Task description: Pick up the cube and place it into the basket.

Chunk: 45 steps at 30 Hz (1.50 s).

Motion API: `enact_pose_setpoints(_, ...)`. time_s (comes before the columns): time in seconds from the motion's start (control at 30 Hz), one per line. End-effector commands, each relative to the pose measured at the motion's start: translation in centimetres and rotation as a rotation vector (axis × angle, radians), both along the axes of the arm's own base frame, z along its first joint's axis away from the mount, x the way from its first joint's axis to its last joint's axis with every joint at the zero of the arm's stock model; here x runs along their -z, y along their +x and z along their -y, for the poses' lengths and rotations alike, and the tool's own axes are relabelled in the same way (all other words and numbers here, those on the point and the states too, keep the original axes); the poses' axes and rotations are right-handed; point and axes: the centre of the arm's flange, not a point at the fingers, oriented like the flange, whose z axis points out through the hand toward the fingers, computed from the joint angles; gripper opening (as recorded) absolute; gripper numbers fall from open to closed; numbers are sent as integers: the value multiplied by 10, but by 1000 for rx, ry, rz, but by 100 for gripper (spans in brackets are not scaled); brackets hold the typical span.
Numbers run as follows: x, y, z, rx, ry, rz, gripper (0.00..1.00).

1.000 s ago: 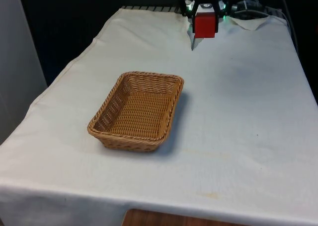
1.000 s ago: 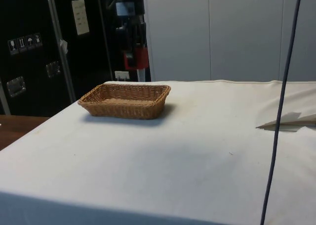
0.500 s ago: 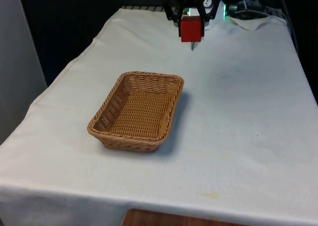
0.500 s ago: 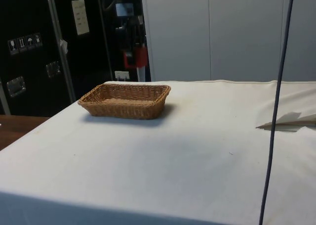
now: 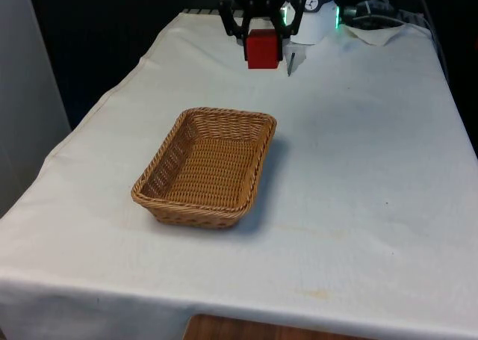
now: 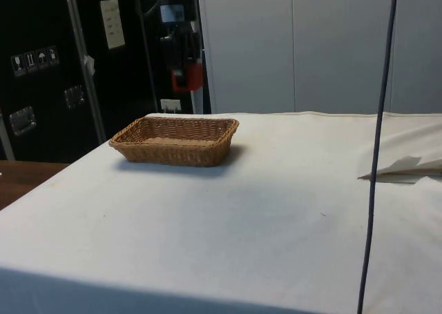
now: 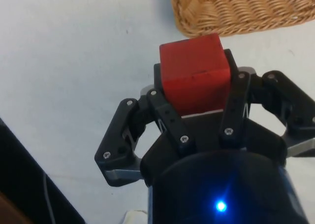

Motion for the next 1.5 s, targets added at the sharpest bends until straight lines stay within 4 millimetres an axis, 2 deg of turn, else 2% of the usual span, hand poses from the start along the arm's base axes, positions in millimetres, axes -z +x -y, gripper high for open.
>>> enact_pose_setpoints(0.0,1,2,3,0,9,-8,0)
enact_pose_setpoints(0.67,12,24,41,32,-18,-15,0)
enact_pose_setpoints(1.47,28,40,76,77,-64,-18,0)
